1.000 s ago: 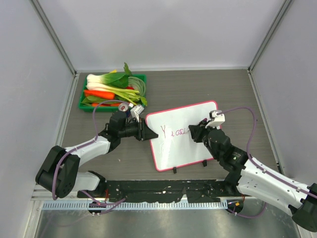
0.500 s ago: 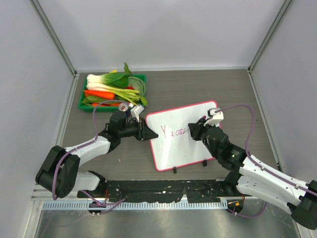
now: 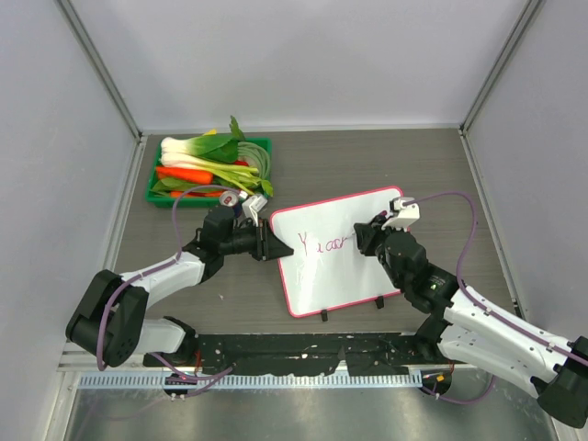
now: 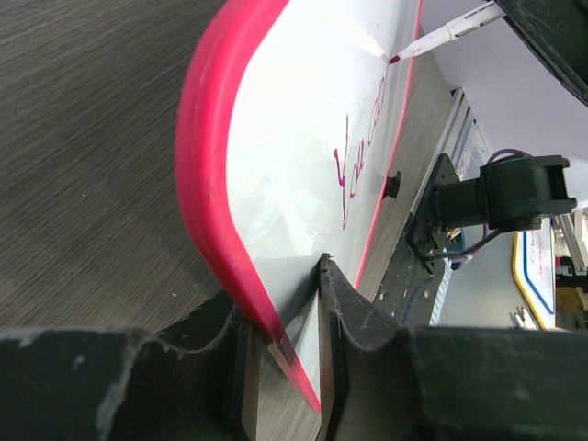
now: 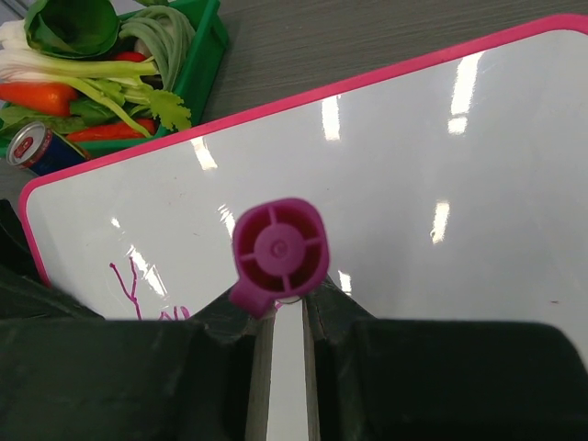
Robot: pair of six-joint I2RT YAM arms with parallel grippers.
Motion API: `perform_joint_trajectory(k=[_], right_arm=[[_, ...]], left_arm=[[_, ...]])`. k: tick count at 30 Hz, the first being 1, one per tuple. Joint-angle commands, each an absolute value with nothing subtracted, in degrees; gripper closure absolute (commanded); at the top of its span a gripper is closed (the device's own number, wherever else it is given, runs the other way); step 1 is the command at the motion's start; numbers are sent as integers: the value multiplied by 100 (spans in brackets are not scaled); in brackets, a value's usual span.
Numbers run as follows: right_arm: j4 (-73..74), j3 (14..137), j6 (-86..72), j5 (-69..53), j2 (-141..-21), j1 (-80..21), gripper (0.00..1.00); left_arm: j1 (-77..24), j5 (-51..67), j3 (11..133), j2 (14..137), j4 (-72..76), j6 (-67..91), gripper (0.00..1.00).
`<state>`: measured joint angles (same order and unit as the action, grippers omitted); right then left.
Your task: Write a sentence on the whiteboard
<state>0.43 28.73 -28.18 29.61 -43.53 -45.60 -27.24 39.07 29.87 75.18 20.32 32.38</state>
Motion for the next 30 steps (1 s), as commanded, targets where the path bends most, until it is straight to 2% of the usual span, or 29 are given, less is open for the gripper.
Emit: perform_joint_trajectory(k=[1,22,30], right_arm=[[176,2980,-2672,3243,-4386,-4456,99],[729,2584,-2971,2830,-3955,-4438,99],[677,2786,-2901,2821,-3885,-4438,99]], left_arm=[[-2698,2830,2900,7726,1406,2136,100],[-2698,2830,2900,7743,1406,2136,100],[-2698,2821,2900,7726,1397,2136,100]])
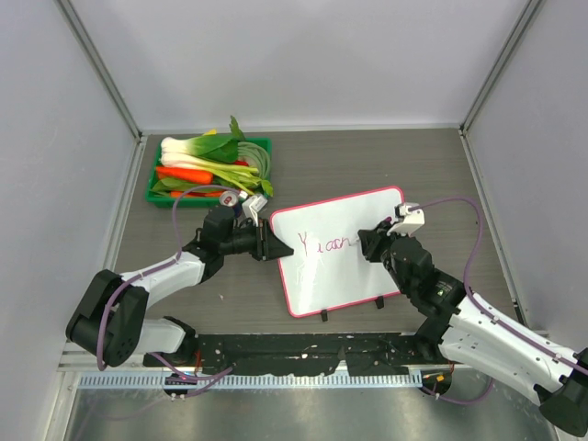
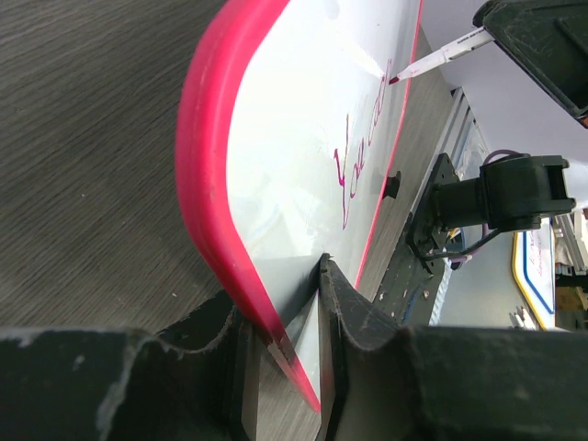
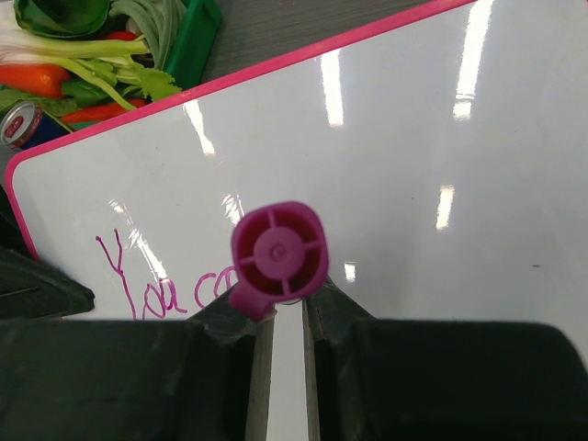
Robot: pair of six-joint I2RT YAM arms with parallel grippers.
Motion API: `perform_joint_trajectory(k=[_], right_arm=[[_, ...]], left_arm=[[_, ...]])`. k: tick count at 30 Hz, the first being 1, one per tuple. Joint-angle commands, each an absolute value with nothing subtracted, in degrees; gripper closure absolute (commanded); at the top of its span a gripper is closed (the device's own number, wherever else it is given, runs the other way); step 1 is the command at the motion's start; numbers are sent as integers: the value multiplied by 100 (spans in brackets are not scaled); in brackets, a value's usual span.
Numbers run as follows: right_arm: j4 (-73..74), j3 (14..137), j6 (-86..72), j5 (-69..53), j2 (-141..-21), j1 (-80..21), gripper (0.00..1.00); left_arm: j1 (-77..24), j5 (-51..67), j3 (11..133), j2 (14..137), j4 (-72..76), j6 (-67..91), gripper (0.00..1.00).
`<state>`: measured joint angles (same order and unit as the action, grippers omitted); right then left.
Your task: Write a sentence on the whiteboard
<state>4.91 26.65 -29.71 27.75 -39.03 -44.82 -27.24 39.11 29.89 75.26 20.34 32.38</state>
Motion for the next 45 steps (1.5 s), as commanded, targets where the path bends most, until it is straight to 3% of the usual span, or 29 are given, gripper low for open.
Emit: perform_joint_trajectory(k=[1,13,24,31,45], right_arm=[[677,2856,-2874,2804,-3867,-4447,99],[589,3216,-2707,2330,-3832,-4184,99],[299,3454,-2610,-146,-3700,-2787,99],[421,3287,-2540,-939,-3604,-2338,99],[817,3358,-2479,-721,-3533,-2004,99]], left_arm=[[-2698,2821,2900,7717,1397,2136,100],[-2698,2804,2900,7708,1389,2136,100],[-2698,2786,2900,7699,1380,2136,100],[-2698,2777,2900,7708,1380,2136,100],[-2698,2628,2892,7594,1318,2118,100]])
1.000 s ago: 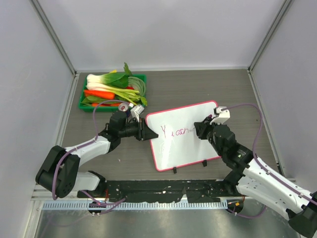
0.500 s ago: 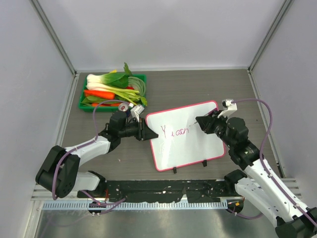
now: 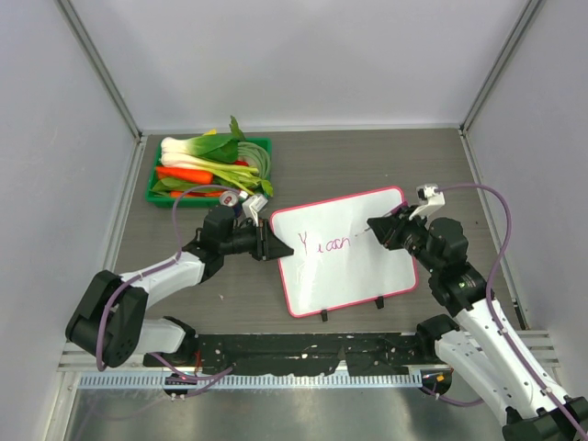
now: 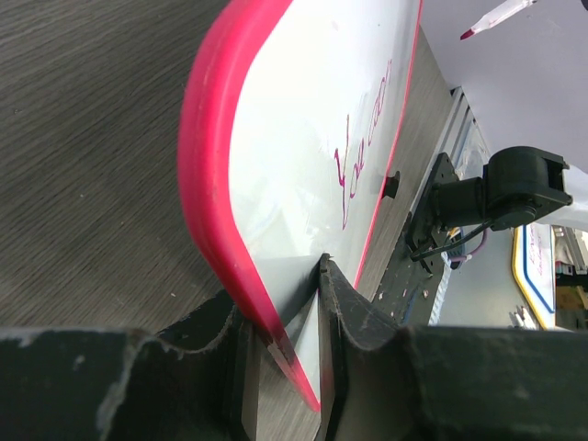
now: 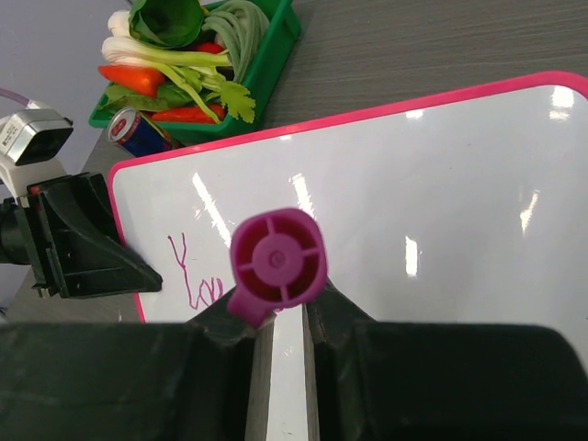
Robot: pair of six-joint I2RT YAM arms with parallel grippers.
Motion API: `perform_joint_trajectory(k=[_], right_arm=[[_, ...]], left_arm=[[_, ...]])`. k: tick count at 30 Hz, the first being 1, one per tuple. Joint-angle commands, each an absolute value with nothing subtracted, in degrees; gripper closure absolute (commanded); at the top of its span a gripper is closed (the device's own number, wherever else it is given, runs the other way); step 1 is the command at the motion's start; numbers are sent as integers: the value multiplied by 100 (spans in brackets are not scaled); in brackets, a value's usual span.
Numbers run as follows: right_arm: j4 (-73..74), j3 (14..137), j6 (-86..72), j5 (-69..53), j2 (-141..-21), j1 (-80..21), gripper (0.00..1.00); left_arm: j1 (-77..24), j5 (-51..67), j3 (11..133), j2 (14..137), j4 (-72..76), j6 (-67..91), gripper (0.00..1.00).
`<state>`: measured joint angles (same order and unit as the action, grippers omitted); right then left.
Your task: Write a sentence on the whiteboard
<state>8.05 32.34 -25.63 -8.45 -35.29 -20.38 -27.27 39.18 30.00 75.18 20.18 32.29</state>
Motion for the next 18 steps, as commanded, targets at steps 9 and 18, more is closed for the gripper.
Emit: perform_joint_trajectory(k=[9,18], right_arm=[[967,3375,-2303,-510,-3322,-2013,99],[809,3322,-2268,-606,-3305,-2013,99]], left_arm=[[-2698,2347,2979,7453,1091,2048,100],[-2663,985,3032,6707,343,1732,100]])
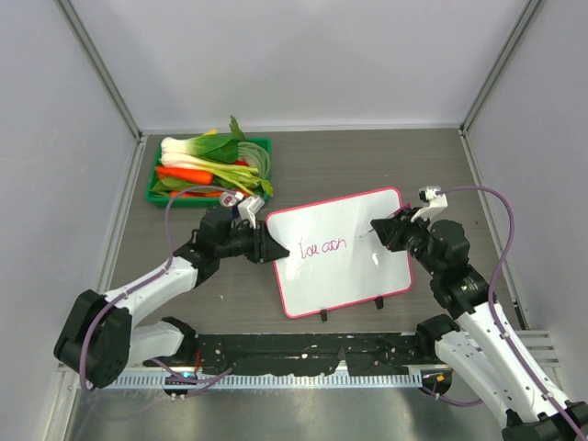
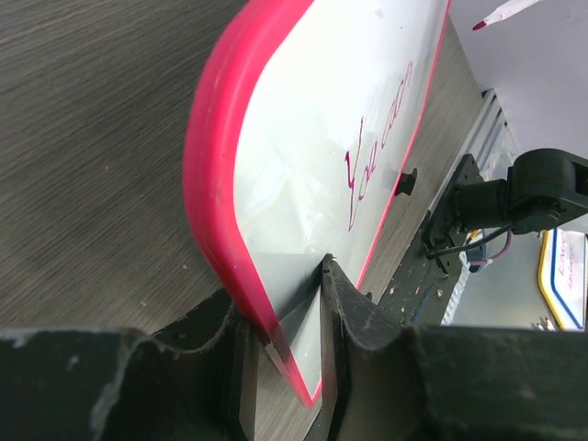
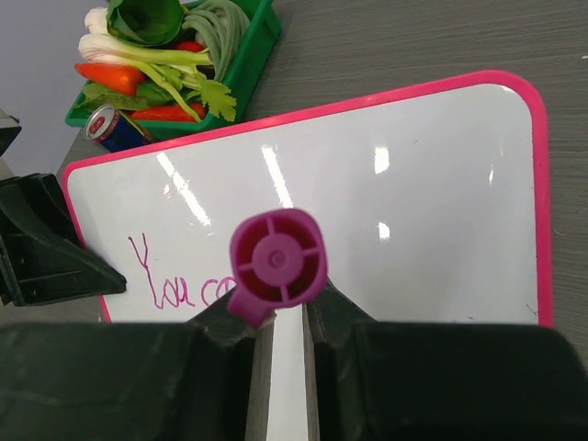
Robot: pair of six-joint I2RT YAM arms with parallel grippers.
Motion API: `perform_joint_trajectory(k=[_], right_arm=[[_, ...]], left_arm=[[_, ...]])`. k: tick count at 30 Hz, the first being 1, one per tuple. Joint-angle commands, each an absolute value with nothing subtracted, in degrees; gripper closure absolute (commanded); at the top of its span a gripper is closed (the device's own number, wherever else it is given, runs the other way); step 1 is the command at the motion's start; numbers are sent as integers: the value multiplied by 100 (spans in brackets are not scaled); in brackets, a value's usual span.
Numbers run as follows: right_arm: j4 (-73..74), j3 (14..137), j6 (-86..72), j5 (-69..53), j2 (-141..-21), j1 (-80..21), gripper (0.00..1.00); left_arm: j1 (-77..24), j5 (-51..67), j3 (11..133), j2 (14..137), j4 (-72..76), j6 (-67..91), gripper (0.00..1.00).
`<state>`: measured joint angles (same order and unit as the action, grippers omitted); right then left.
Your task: Write a sentence on the whiteboard
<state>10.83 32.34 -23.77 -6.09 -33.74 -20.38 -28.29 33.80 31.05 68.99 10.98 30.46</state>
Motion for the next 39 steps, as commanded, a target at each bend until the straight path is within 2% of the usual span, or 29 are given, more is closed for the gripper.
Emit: perform_joint_trajectory(k=[1,17,20,26,39], right_arm=[[791,3305,-2276,-624,-3322,-2013,99],[-210,3076,-2443,-1151,-3876,-2030,99],[-378,3067,-2452,-1108,-3990,-2056,99],[-790,3102,-2470,-1081,-4393,-2074,99],[-1810,3270,-2610,-686,-5291,-2197,99]], left_arm=[[-2654,932,3015,6645,334,1714,100],[-1881,975,3102,6873,387,1925,100],[-1881,1659,2980,6926,737,1775,100],[-1881,2082,3050,7145,747,1740,100],[-1881,2145,3015,7444,905,1784,100]])
